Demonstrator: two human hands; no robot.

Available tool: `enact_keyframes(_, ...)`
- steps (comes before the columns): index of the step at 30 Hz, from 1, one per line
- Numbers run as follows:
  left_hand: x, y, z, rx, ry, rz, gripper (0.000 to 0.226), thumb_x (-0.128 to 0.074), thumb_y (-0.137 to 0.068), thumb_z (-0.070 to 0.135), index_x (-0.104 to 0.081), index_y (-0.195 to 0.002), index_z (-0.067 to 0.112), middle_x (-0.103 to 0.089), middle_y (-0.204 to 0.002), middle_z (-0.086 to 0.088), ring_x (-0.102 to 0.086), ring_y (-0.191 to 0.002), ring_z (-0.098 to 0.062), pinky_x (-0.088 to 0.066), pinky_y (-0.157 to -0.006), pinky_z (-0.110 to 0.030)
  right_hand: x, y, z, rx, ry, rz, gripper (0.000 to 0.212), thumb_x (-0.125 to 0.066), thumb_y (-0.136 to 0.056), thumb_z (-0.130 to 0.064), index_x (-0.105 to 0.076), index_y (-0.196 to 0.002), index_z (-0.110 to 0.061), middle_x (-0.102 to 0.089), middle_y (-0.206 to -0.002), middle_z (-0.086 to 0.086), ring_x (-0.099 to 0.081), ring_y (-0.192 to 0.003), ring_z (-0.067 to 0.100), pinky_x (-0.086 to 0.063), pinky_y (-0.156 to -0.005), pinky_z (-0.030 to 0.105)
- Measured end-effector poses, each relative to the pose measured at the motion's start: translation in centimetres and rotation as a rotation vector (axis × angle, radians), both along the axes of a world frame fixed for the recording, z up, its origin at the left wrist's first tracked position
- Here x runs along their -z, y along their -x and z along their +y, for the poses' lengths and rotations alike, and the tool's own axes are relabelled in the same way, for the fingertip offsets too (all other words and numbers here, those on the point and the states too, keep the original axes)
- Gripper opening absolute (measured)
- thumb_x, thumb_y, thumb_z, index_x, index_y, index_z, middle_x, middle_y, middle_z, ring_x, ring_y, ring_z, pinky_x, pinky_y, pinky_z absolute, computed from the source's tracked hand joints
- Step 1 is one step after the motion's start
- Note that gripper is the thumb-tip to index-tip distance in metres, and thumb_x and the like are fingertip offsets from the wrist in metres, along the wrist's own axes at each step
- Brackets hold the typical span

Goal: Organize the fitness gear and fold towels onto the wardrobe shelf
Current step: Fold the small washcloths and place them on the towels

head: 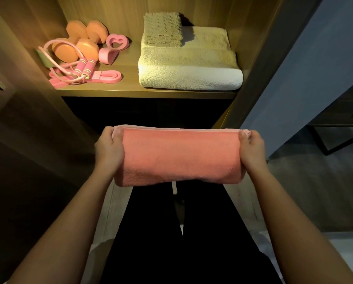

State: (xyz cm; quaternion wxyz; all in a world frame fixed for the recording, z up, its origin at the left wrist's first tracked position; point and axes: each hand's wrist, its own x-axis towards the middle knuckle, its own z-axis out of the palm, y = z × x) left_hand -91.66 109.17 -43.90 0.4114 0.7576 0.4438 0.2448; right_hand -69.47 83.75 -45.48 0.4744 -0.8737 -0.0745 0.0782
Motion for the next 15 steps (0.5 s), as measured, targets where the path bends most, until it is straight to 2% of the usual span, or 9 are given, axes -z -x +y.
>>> enact_keyframes(4,-1.5,1.1,0.3,0.108,0.134,0.107,0.032,-0.036,-0.104,0.036,-0.057,-0.114,0.014,-0.058,-0.104,-0.006,-0.056,-0.093,-0.024,-0.046,-0.083,-0.044,-1.4,-0.5,-0.9,-0.094,0.129,0.091,0.029,-0.041,-0.102,-0.031,-0.057,-0.113,-0.009,-0.056,-0.105,0.006,-0.051,-0.092,0.02,-0.041,-0.08,0.035)
enact_keyframes(6,-1.9,1.9,0.8,0.164,0.227,0.177,0.032,-0.037,-0.104,0.037,-0.059,-0.118,0.017,-0.06,-0.106,-0.005,-0.057,-0.093,-0.024,-0.043,-0.081,-0.042,-2.2,-0.6,-1.7,-0.159,0.147,0.265,0.035,-0.043,-0.102,-0.029,-0.056,-0.124,-0.004,-0.057,-0.111,0.01,-0.054,-0.089,0.02,-0.043,-0.08,0.036)
enact_keyframes(9,-1.1,2.5,1.4,0.216,0.301,0.296,0.039,-0.04,-0.104,0.034,-0.057,-0.129,0.01,-0.061,-0.115,-0.009,-0.057,-0.097,-0.024,-0.042,-0.084,-0.037,-1.8,-0.1,-2.3,-0.217,0.19,0.464,0.04,-0.044,-0.103,-0.026,-0.05,-0.134,-0.002,-0.056,-0.115,0.01,-0.055,-0.084,0.017,-0.043,-0.077,0.034)
enact_keyframes(11,0.2,2.3,0.7,0.197,0.333,0.29,0.039,-0.041,-0.103,0.034,-0.058,-0.125,0.008,-0.063,-0.116,-0.012,-0.059,-0.095,-0.025,-0.045,-0.083,-0.038,-0.2,0.8,-2.0,-0.172,0.167,0.476,0.04,-0.045,-0.103,-0.025,-0.051,-0.132,0.001,-0.058,-0.123,0.016,-0.054,-0.091,0.021,-0.043,-0.081,0.035)
enact_keyframes(13,2.0,2.1,-0.1,0.13,0.395,0.253,0.042,-0.044,-0.102,0.036,-0.058,-0.125,0.005,-0.061,-0.12,-0.016,-0.059,-0.102,-0.029,-0.046,-0.088,-0.042,1.7,1.9,-1.7,-0.118,0.127,0.493,0.039,-0.047,-0.102,-0.028,-0.056,-0.127,0.001,-0.06,-0.124,0.019,-0.055,-0.096,0.024,-0.045,-0.088,0.036)
enact_keyframes(15,3.2,2.2,-0.8,0.072,0.547,0.247,0.048,-0.048,-0.099,0.043,-0.057,-0.127,0.004,-0.06,-0.121,-0.015,-0.057,-0.103,-0.03,-0.046,-0.088,-0.041,3.1,2.5,-1.7,-0.043,0.089,0.598,0.044,-0.05,-0.099,-0.038,-0.058,-0.124,-0.003,-0.063,-0.12,0.018,-0.059,-0.1,0.028,-0.048,-0.093,0.04)
